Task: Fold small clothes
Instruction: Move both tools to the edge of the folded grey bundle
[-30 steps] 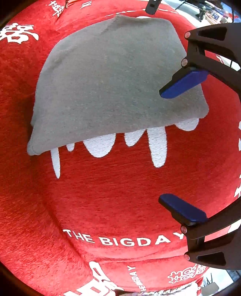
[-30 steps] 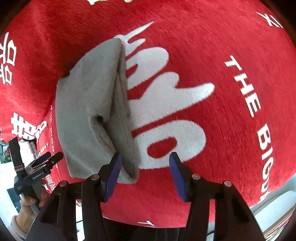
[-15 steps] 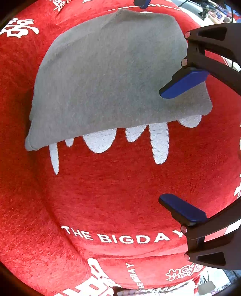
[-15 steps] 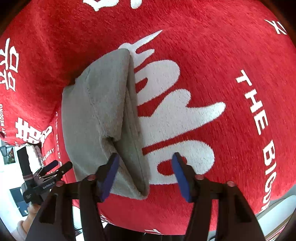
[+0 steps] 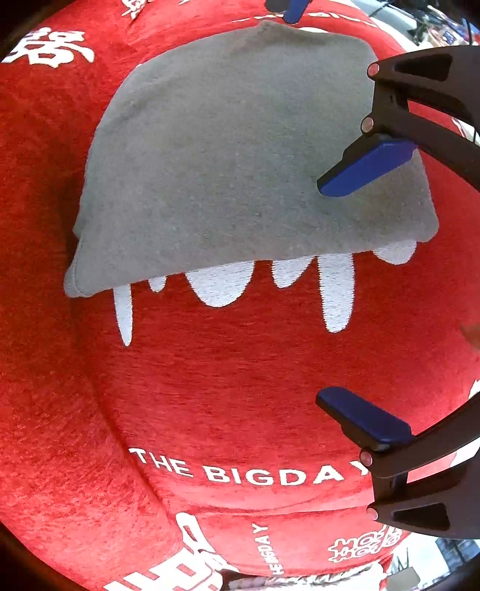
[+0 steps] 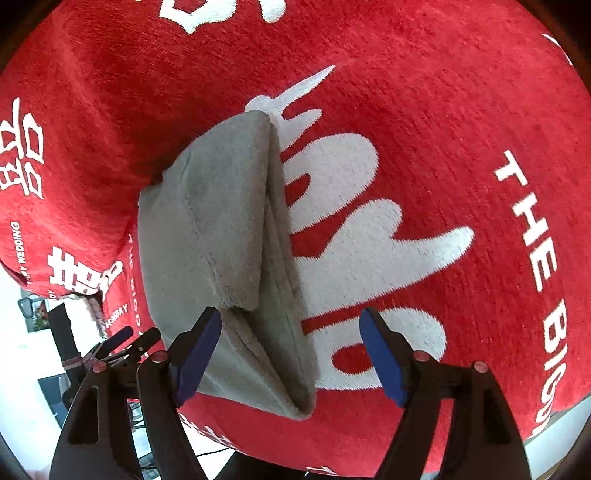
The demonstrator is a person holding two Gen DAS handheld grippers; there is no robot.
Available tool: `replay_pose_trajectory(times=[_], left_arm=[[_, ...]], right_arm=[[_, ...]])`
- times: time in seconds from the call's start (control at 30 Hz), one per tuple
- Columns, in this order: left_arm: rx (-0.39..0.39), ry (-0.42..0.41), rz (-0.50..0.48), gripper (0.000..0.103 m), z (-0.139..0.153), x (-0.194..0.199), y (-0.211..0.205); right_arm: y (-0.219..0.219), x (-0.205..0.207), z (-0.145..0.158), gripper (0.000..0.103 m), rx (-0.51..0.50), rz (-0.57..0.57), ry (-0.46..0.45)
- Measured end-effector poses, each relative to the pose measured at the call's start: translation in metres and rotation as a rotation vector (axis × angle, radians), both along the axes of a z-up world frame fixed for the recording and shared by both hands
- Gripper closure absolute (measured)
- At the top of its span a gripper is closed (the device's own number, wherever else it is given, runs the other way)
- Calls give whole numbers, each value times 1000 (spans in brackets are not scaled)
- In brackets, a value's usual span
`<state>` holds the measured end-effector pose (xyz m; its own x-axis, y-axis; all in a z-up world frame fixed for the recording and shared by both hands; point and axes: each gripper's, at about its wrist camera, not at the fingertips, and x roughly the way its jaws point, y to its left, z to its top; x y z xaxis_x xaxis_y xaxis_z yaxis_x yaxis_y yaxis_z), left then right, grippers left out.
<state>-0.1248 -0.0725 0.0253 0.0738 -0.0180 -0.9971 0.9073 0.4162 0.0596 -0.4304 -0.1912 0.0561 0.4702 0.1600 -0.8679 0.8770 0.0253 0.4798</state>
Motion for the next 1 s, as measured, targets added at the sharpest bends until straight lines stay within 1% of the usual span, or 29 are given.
replay_pose_trajectory(times=[0.13,0.23,0.27,0.33,0.43,0.47,0.53,0.6,0.73,0.77,0.83,0.93,1.0], left_arm=[[-2,-16,1,0,-1,2,-3],[-19,43,0,0,-1,5,-4],[-39,66,12,0,1,8,-4],[-63,88,33,0,4,15,-6],[-68,71,76,0,3,28,-11],[-69,78,92,0,1,33,-12],[-78,111,123,0,-4,40,-16],[-96,168,138,0,-9,43,-20],[-137,275,116,0,-18,38,-32],[-147,316,107,0,-23,35,-37],[-158,366,108,0,-32,34,-43],[-154,403,111,0,-43,33,-49],[-169,416,107,0,-43,28,-52]], right_arm=[[-4,6,-2,23,7,17,-11],[-8,10,-7,23,15,28,-20],[-9,10,-9,23,19,29,-24],[-12,10,-14,23,26,27,-27],[-17,6,-23,23,46,9,-41],[-19,4,-27,23,55,-5,-49],[-21,1,-31,23,68,-28,-77],[-24,-1,-34,23,79,-45,-105],[-29,1,-40,23,86,-30,-167],[-30,3,-43,23,94,-18,-183],[-33,8,-47,23,107,0,-206],[-38,15,-55,23,125,34,-254],[-42,20,-58,23,127,48,-274]])
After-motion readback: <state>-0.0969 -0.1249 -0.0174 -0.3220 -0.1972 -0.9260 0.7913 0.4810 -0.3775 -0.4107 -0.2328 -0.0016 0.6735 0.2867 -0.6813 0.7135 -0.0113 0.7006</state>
